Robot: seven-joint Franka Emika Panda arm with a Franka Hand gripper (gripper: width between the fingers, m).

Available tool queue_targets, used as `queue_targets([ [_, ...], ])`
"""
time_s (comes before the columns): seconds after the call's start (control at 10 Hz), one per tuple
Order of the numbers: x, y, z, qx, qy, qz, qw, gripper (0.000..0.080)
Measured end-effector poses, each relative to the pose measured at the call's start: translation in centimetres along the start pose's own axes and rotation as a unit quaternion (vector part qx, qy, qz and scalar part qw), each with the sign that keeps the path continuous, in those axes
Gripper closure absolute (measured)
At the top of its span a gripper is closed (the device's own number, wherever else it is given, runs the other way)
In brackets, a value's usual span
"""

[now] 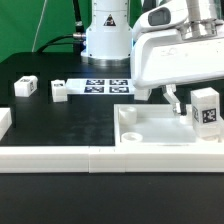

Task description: Assemble one leg

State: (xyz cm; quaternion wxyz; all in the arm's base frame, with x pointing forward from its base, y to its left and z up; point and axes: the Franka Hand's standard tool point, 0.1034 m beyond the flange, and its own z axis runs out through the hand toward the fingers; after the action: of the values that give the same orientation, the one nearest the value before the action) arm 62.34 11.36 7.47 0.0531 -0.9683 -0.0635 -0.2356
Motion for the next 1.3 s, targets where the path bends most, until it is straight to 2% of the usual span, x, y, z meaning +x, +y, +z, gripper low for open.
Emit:
queue_targets([
  [0.2, 0.4, 0.8, -0.9, 0.001, -0.020, -0.008, 1.000, 0.0151],
  [0.5, -0.2, 0.2, -0.6, 0.008, -0.054, -0.011, 0.998, 0.0151],
  [0.6, -0.8, -0.2, -0.6, 0.020, -0.115, -0.008, 0.993, 0.0151],
  [0.8, 0.4, 0.0, -0.7, 0.027, -0.173, 0.010, 0.985, 0.0151],
  [1.1, 1.2, 0.8, -0.1, 0.023, -0.161, 0.015, 0.987, 0.0151],
  [1.3, 1.6, 0.8, 0.1, 0.023, -0.159, 0.015, 0.987, 0.0151],
])
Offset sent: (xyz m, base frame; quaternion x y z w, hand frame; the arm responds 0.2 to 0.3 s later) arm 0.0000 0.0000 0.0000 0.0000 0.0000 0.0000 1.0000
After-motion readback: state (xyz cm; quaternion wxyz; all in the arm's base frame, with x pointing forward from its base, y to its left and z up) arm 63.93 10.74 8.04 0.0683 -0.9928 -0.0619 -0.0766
